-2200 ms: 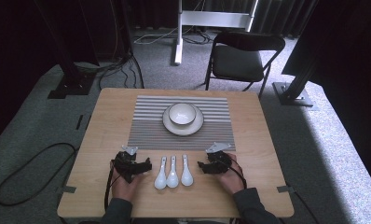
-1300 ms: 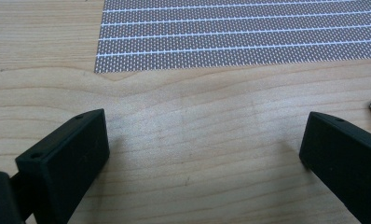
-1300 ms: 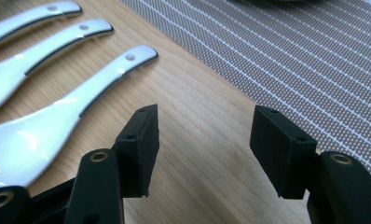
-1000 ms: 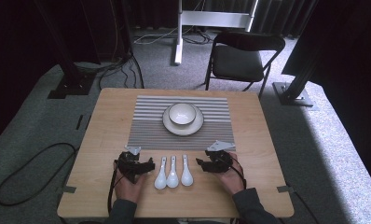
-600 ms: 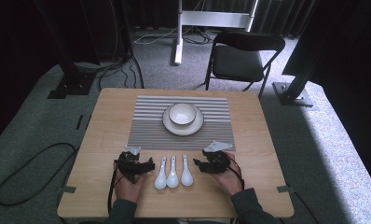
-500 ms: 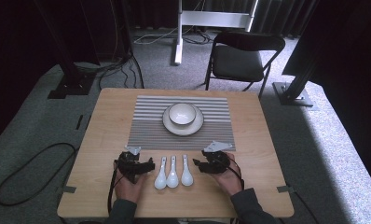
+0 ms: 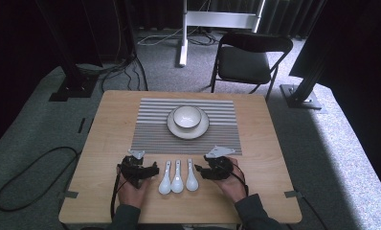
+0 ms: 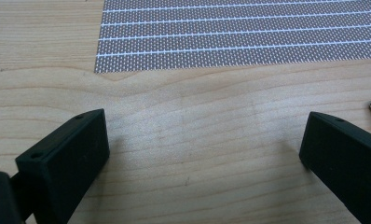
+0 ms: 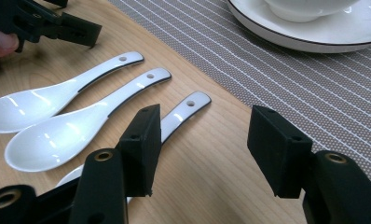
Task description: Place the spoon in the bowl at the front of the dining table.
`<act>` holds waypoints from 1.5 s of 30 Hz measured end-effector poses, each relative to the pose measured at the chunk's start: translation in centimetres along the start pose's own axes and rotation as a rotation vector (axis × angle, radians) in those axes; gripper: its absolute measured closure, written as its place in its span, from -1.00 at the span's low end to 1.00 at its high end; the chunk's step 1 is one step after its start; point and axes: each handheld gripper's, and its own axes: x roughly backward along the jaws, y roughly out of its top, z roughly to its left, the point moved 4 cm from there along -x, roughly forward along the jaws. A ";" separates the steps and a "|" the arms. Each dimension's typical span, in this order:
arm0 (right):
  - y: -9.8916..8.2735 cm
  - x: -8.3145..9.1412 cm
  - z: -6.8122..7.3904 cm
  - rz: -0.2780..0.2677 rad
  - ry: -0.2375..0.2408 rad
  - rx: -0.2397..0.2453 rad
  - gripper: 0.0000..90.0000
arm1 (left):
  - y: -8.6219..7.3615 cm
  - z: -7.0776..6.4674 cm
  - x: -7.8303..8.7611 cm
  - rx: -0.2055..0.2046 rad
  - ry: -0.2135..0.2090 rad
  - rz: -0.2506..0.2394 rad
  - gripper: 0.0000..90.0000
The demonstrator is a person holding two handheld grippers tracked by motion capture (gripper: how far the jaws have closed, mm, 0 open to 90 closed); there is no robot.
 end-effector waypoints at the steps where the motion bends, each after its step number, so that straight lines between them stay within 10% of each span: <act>1: 0.0 0.0 0.1 0.000 0.002 0.003 -0.02 | 0.0 0.0 0.0 0.000 0.000 0.000 -0.96; 45: 0.3 -1.7 1.7 0.015 0.027 0.007 -0.06 | 0.0 0.0 0.0 0.000 0.000 0.000 -0.96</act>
